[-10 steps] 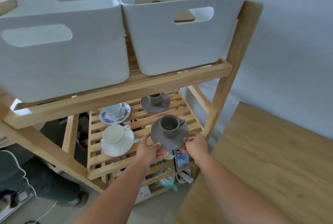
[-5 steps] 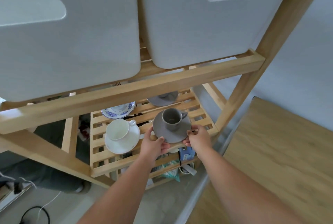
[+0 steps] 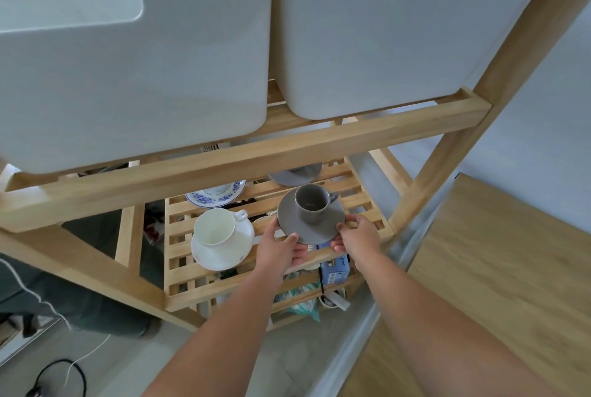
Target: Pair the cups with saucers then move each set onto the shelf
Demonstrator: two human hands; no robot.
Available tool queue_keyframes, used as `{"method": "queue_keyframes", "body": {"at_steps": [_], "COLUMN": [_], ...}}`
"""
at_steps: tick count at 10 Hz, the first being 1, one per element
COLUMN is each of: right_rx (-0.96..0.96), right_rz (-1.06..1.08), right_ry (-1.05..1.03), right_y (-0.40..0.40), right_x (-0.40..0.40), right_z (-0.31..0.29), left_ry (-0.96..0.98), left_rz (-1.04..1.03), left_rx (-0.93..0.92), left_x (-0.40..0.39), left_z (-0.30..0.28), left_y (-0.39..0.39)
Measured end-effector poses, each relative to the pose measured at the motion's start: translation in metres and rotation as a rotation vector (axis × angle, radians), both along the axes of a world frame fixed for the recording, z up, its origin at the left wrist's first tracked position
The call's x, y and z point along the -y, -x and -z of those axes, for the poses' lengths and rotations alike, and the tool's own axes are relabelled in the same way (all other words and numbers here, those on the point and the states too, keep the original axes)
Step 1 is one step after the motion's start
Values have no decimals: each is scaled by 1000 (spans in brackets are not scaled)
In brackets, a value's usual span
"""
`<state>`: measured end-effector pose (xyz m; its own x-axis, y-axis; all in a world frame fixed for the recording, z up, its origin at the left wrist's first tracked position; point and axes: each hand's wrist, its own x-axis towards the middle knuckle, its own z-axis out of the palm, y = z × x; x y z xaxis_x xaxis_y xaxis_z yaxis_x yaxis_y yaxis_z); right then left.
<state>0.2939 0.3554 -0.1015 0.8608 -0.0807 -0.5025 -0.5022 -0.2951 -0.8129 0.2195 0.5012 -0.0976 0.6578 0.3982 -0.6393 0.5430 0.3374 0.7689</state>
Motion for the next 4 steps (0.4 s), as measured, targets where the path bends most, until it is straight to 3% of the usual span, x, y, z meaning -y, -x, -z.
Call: {"method": "queue_keyframes", "body": {"at_steps": [2, 4], "right_rx": [11, 110], "right_rz": [-72, -235], "right_ry": [-8, 185], "right_y": [4, 42], "right_x": [4, 19], "right_z": [-1, -28], "left_ry": [-57, -63], "left_rz": [64, 52], "left_rx": [19, 93], "left_x": [1, 11], "left_z": [4, 1], "left_y": [3, 29]}}
